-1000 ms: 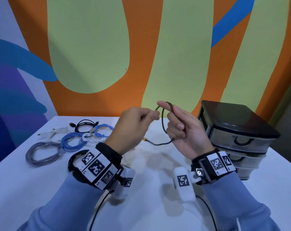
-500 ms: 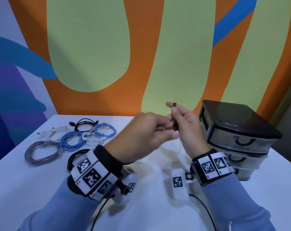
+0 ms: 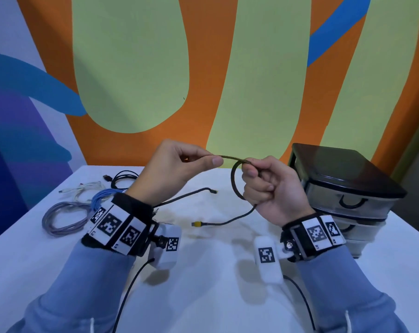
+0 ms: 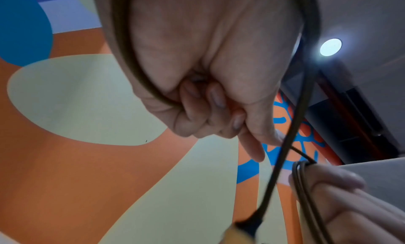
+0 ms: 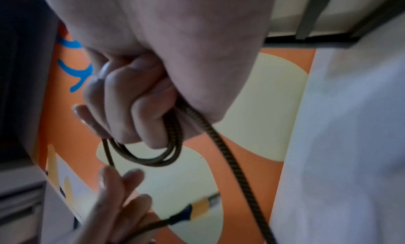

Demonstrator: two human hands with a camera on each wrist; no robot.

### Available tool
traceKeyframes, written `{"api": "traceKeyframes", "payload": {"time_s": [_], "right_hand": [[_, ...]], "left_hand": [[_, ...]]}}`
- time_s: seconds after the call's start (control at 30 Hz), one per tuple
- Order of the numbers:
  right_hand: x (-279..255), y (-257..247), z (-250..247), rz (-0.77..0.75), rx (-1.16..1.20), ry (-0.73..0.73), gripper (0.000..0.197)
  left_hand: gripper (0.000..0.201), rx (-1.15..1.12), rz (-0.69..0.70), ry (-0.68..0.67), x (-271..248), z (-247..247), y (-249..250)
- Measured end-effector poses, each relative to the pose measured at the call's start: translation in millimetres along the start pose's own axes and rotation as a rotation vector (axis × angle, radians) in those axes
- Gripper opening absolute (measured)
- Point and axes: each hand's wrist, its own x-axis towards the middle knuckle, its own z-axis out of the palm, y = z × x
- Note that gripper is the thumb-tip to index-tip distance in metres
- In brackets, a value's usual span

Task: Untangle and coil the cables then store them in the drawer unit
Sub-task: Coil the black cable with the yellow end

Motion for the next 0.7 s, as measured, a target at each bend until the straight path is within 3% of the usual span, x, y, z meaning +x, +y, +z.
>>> {"api": "traceKeyframes", "payload": {"time_s": [0.17,0.23,0.33,0.43,0.57,0.7], "right_hand": [[-0.1,-0.1,-2.1,-0.121,0.205,-0.075,0.040],[-0.4,-0.9,0.2,-0.172,0.220,-0.056,0.040],[2.9,1.6,2.9,-0.270,0.167,0.060,0.040],[9.2,3.0,-3.1,-0.373,0.120,0.190,0.040],[16.5,8.6,-11.1,-0.452,-0.261,0.396,0.033],[17.1,17.8,-6.0,-0.314,-0.637,0.365,0.029]], "left_hand": [[0.038,0.177,-0.009,-0.045,0.2,17.7,-16.3],[0.038,0.294,0.018,-0.133,-2.3,25.9,-17.8],[0.025,0.556,0.046,-0.305,-12.3,45.3,-8.9],[0.027,0.723,0.081,-0.401,-23.5,62.7,-4.7],[0.035,0.706,0.165,-0.414,-29.7,70.0,4.6],[0.038,0.616,0.243,-0.363,-26.9,55.8,19.7]]}}
